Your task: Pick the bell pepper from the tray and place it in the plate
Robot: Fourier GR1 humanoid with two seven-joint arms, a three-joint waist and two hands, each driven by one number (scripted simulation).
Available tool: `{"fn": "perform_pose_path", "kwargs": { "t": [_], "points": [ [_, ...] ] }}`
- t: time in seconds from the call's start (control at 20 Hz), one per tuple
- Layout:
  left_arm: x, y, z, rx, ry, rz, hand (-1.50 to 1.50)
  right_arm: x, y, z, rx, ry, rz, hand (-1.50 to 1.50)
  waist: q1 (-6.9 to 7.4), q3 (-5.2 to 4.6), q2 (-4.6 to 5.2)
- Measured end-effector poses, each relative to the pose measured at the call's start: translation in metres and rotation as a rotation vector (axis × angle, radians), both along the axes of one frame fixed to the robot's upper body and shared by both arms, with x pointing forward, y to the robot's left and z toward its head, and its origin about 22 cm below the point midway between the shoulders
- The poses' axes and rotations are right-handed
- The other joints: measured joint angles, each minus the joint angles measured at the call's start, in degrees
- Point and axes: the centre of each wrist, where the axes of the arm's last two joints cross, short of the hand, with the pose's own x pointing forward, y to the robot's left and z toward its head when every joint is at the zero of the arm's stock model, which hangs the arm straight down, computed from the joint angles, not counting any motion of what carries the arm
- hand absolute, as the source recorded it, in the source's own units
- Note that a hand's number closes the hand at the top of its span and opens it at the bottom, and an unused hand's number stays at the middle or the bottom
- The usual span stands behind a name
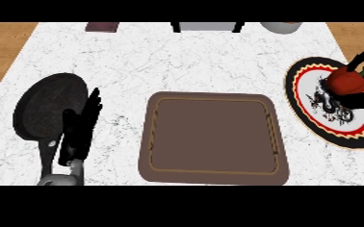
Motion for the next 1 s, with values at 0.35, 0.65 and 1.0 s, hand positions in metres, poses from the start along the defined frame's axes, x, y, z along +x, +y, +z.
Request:
{"fn": "perform_pose_path", "kwargs": {
  "t": [0.35, 0.65, 1.0],
  "points": [
    [-0.001, 0.006, 0.004, -0.003, -0.007, -0.012, 0.0, 0.016, -0.033, -0.022, -0.045, 0.124, -0.03, 1.5, 0.45, 0.04, 0.16],
    [0.004, -0.001, 0.003, 0.001, -0.008, -0.02, 0.0, 0.024, -0.041, -0.048, -0.029, 0.325, 0.013, 1.5, 0.98, 0.07, 0.4],
    [0.003, 0.001, 0.001, -0.006, -0.009, -0.025, 0.0, 0.023, -0.061, -0.056, -0.02, 0.474, 0.099, -1.5, 1.3, 0.13, 0.51]
  ]
}}
